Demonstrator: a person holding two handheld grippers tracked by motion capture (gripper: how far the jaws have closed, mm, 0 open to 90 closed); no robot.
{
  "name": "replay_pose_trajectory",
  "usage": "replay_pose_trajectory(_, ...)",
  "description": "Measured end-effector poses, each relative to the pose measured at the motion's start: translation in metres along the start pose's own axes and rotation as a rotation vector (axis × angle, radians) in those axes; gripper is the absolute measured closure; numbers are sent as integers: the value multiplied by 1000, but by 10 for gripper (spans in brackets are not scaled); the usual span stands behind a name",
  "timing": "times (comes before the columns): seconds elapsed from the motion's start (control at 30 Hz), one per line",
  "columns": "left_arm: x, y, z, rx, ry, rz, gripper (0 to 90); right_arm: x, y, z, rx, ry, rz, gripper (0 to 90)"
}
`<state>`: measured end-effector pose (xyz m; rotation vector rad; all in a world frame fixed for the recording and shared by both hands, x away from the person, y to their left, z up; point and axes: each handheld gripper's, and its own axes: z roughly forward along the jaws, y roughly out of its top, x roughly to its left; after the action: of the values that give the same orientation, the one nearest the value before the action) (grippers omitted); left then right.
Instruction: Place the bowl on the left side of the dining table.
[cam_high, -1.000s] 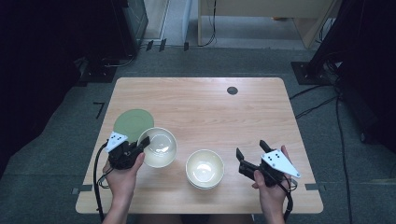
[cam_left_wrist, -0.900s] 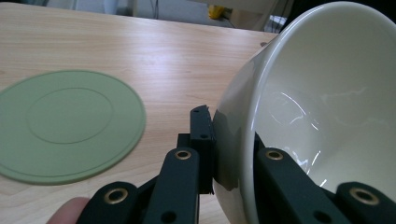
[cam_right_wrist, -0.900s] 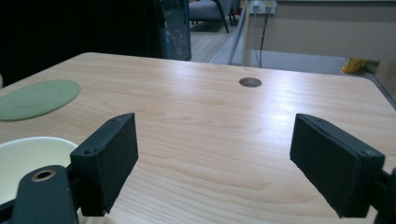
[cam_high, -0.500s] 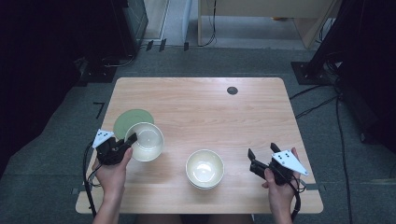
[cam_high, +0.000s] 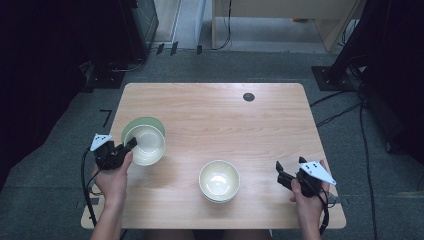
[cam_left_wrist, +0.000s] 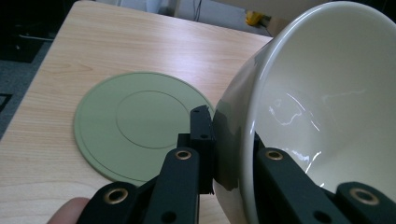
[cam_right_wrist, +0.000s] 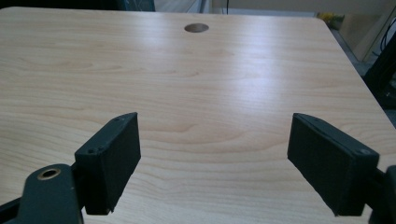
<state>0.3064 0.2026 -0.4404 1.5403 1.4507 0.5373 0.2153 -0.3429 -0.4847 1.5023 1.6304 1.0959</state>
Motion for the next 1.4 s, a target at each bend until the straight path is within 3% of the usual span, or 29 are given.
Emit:
replay_pose_trajectory(0.13,6,2,4,6,10,-13,835,-8,-4,3,29,-13,9,174)
replay_pose_trajectory(0.3,16,7,13,18,27,-37,835,-21,-13,9,111,-58,6,169)
replay_pose_trajectory(0.6,29,15,23,39,42,-63,836,-37,-25,18,222,-91,41,160)
replay_pose_trajectory(0.73,33,18,25,39,49,-77,836,-39,-27,20,240,-111,31,160)
replay_pose_trajectory(0.77,37,19,26,40,56,-82,836,-39,-30,23,272,-140,-8,154)
replay_pose_trajectory(1.0,50,25,34,72,89,-112,836,-41,-30,24,285,-127,12,144)
replay_pose_trajectory(1.17,60,34,43,131,140,-157,837,-43,-29,25,293,-115,25,126)
replay_pose_trajectory(1.4,71,38,64,219,123,-229,837,-43,-29,25,296,-113,24,117)
